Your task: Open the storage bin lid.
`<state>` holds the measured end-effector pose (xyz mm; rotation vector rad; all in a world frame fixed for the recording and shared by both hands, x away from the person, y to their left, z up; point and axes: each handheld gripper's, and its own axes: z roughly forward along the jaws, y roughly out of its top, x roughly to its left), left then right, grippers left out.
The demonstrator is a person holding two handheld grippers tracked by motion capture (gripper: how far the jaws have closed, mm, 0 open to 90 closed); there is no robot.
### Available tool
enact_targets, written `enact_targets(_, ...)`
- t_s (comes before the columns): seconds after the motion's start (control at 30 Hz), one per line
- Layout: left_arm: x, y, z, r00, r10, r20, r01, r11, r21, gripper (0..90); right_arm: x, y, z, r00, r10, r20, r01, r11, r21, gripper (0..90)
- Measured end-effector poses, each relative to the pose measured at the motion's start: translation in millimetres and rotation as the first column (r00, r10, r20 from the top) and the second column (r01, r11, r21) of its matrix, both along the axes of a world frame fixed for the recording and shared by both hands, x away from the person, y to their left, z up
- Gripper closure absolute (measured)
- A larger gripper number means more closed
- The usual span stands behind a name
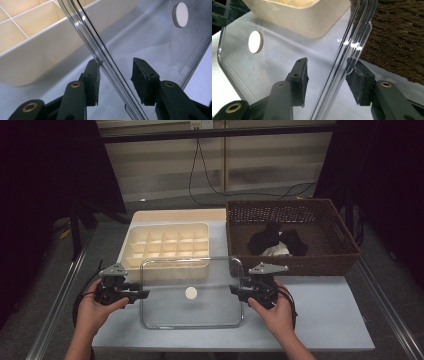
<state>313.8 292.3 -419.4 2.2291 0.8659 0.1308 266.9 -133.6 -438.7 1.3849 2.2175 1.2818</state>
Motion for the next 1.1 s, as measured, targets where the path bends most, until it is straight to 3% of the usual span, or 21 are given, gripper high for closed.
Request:
enact_targets(0.27,4.0,0.8,-6.2,0.9999,0.005,-0.012,-0.006,0.9996,-0.027,55.1,0.3,1.7,-0.5,1.0,0.007,0.005,-0.007,1.0,-0.002,52.4)
enact_targets(0.37,6.7,-2.9,-8.4,1.0,0.007,-0.001,-0.007,0.999,-0.043,48.2,1.3,2.6,-0.6,0.9999,0.011,0.003,-0.011,1.0,-0.003,51.1)
enact_targets(0.47,10.4,-6.7,-12.3,0.9999,0.001,-0.015,-0.002,0.9986,-0.054,43.8,2.2,3.3,-0.6,0.9998,0.017,0.006,-0.017,1.0,-0.009,50.4)
enact_targets(0.6,9.0,-6.0,-10.8,0.9999,-0.005,-0.011,0.004,0.9983,-0.059,44.4,2.2,3.3,-0.6,0.9998,0.018,0.005,-0.018,1.0,-0.008,50.1)
enact_targets(0.83,3.4,-6.2,-7.1,0.9999,-0.012,-0.006,0.012,0.9998,-0.013,46.0,1.4,5.2,-0.7,0.9998,0.018,0.004,-0.018,1.0,-0.016,48.3)
enact_targets(1.1,-0.4,-5.0,-3.6,1.0,-0.005,-0.007,0.005,1.0,-0.001,47.5,0.8,7.6,-1.0,0.9995,0.03,-0.002,-0.03,0.999,-0.021,47.4)
